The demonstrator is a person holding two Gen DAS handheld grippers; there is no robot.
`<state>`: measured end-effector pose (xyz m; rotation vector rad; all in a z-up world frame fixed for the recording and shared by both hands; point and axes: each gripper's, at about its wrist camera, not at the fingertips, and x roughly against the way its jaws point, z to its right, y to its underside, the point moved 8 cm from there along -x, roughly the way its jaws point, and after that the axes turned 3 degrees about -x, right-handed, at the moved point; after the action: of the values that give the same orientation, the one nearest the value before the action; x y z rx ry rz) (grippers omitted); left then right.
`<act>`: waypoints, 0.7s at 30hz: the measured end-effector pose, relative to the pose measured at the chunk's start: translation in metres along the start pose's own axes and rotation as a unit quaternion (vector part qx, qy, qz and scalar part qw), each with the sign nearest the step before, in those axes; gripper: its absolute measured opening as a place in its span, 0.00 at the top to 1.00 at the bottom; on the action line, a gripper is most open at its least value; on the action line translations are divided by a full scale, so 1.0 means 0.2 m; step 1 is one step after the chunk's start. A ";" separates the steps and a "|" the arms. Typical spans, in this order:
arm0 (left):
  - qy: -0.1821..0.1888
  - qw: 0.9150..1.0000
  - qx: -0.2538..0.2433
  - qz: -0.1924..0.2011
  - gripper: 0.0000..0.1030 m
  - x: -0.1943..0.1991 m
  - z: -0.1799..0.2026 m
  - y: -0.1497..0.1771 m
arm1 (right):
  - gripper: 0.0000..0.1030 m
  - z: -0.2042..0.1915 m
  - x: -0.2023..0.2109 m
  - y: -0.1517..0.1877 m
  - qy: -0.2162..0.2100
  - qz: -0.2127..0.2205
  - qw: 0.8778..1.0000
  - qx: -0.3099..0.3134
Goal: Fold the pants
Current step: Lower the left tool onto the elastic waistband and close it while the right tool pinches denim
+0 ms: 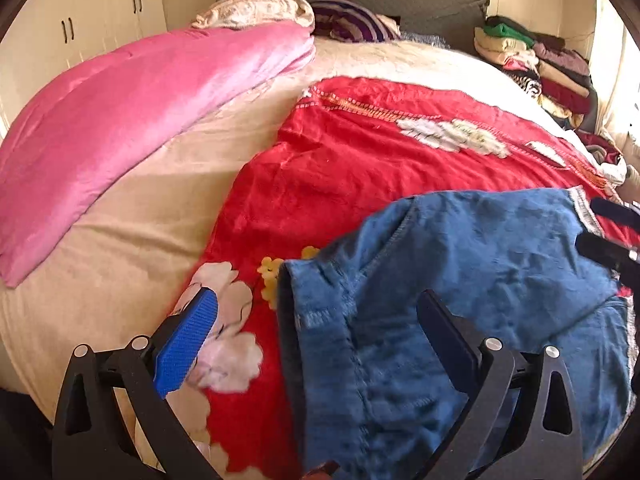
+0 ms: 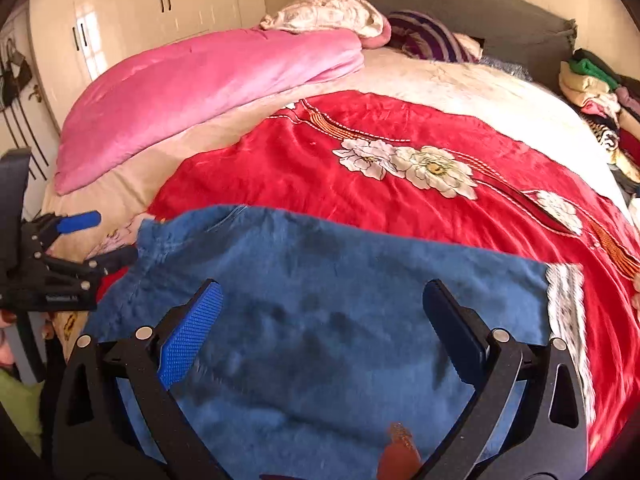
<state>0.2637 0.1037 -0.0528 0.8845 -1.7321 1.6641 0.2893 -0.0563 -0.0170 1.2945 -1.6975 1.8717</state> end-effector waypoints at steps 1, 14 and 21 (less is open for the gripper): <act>0.000 1.000 -0.001 -0.004 0.04 -0.04 -0.01 -0.01 | 0.08 0.01 -0.04 -0.02 -0.003 -0.006 1.000 0.002; 0.053 0.998 0.020 -0.025 0.05 -0.32 -0.06 0.00 | 0.08 -0.05 -0.40 -0.14 -0.013 -0.047 0.995 0.083; 0.102 0.995 0.004 -0.007 0.68 -0.28 -0.01 -0.01 | 0.08 -0.09 -0.53 -0.15 -0.011 -0.069 0.990 0.123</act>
<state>0.3004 0.1105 -0.0957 0.7024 -1.5794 1.6889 0.3615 0.0042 -0.0776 1.4872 -1.3814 2.0386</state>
